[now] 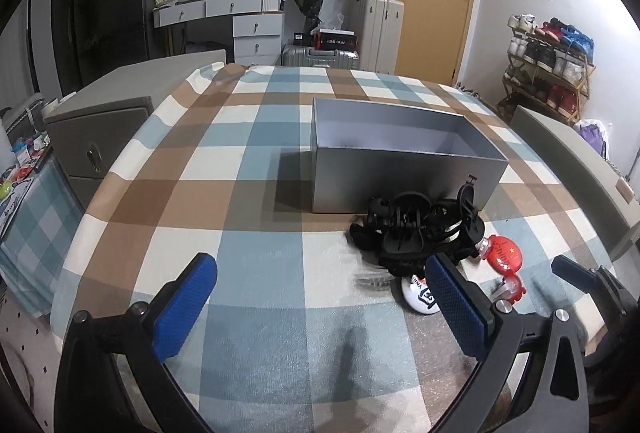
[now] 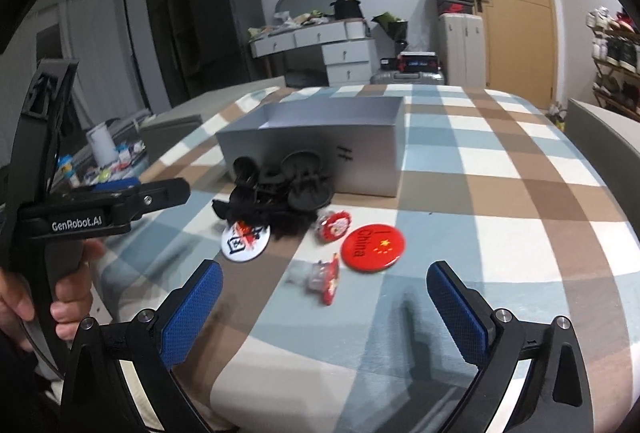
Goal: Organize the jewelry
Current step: 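Withdraw both grippers from the box back toward the remaining items, then grasp the clear plastic ring with red part using the right gripper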
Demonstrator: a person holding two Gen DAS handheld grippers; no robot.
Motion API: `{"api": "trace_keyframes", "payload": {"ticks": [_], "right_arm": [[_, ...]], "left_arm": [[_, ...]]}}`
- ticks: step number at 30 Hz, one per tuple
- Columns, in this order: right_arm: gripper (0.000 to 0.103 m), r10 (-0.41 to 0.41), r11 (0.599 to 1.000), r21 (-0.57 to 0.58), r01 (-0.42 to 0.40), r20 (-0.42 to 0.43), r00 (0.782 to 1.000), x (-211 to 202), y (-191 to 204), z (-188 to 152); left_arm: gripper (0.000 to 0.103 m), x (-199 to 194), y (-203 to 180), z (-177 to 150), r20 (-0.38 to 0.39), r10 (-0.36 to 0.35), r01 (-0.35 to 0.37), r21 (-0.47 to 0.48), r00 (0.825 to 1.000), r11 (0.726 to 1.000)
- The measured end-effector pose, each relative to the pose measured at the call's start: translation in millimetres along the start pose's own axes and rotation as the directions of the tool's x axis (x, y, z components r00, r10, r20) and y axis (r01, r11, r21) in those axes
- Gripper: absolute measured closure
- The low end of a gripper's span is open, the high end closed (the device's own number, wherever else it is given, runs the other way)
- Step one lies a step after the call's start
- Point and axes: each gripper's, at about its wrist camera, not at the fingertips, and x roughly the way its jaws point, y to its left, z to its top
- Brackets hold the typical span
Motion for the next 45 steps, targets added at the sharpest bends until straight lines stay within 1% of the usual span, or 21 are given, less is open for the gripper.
{"api": "trace_keyframes", "payload": {"ticks": [3,5,8,12,14,16,21,23,25,26,27,31,36,39,42,45], "right_arm": [[0.003,-0.007,1.000,0.011,0.007,-0.007,1.000,2.1,1.7,0.7],[0.011,-0.002,1.000,0.018,0.002,-0.019,1.000,4.4,2.5,1.0],[0.017,-0.002,1.000,0.022,0.003,-0.040,0.999,10.1,3.0,1.8],[0.021,0.012,0.999,0.039,-0.011,-0.045,0.999,13.3,3.6,4.1],[0.032,0.004,0.999,0.033,-0.002,-0.052,0.999,14.7,5.0,4.3],[0.034,-0.018,1.000,0.017,0.019,-0.069,0.997,18.1,7.3,3.7],[0.047,-0.050,0.999,-0.002,0.050,-0.081,0.995,20.5,11.1,1.8],[0.057,-0.053,0.999,-0.015,0.052,-0.082,0.995,20.3,13.0,1.4],[0.062,-0.062,0.998,-0.025,0.060,-0.082,0.995,20.2,14.7,1.0],[0.071,-0.065,0.998,-0.026,0.063,-0.081,0.995,19.9,15.0,0.8],[0.074,-0.067,0.998,-0.026,0.065,-0.082,0.994,20.1,14.7,0.9],[0.075,-0.057,0.998,-0.017,0.056,-0.079,0.995,19.9,13.3,1.4],[0.075,-0.046,0.999,0.004,0.046,-0.034,0.998,11.1,10.3,4.1],[0.075,-0.046,0.999,0.001,0.046,-0.014,0.999,5.9,9.3,5.2],[0.075,-0.045,0.999,0.005,0.045,0.000,0.999,1.4,7.3,5.2],[0.075,-0.045,0.999,0.015,0.045,0.011,0.999,-3.4,2.9,5.7]], "left_arm": [[0.001,1.7,0.1,-2.2,-0.012,0.007,-0.006,0.006,1.000,1.000],[0.001,1.7,0.1,-4.3,-0.019,0.010,-0.010,0.009,1.000,1.000],[0.001,1.3,0.2,-6.4,-0.027,0.015,-0.015,0.010,1.000,1.000],[0.001,2.5,-0.7,-8.1,-0.033,0.022,-0.021,0.020,0.999,1.000],[0.001,3.3,-0.7,-8.0,-0.037,0.023,-0.022,0.021,0.999,1.000],[0.001,2.7,-1.0,-8.4,-0.040,0.023,-0.022,0.023,0.999,0.999],[0.001,2.1,-3.0,-8.4,-0.040,0.023,-0.022,0.035,0.999,0.999],[0.001,3.1,-4.3,-8.2,-0.043,0.022,-0.020,0.041,0.999,0.999],[0.001,3.8,-6.0,-8.4,-0.047,0.020,-0.018,0.046,0.999,0.999],[0.001,4.2,-6.7,-8.5,-0.049,0.019,-0.017,0.049,0.999,0.999],[0.001,4.3,-7.7,-8.6,-0.052,0.019,-0.016,0.052,0.998,0.999],[0.001,5.9,-9.3,-8.1,-0.062,0.018,-0.015,0.058,0.998,0.998],[0.001,7.7,-13.5,-7.3,-0.078,0.010,-0.004,0.069,0.997,0.998],[0.001,9.4,-18.4,-6.6,-0.093,-0.011,0.018,0.076,0.996,0.997],[0.001,12.9,-25.9,-6.4,-0.123,-0.059,0.070,0.085,0.991,0.994],[0.001,19.2,-34.5,-5.4,-0.150,-0.065,0.082,0.112,0.987,0.990]]}}
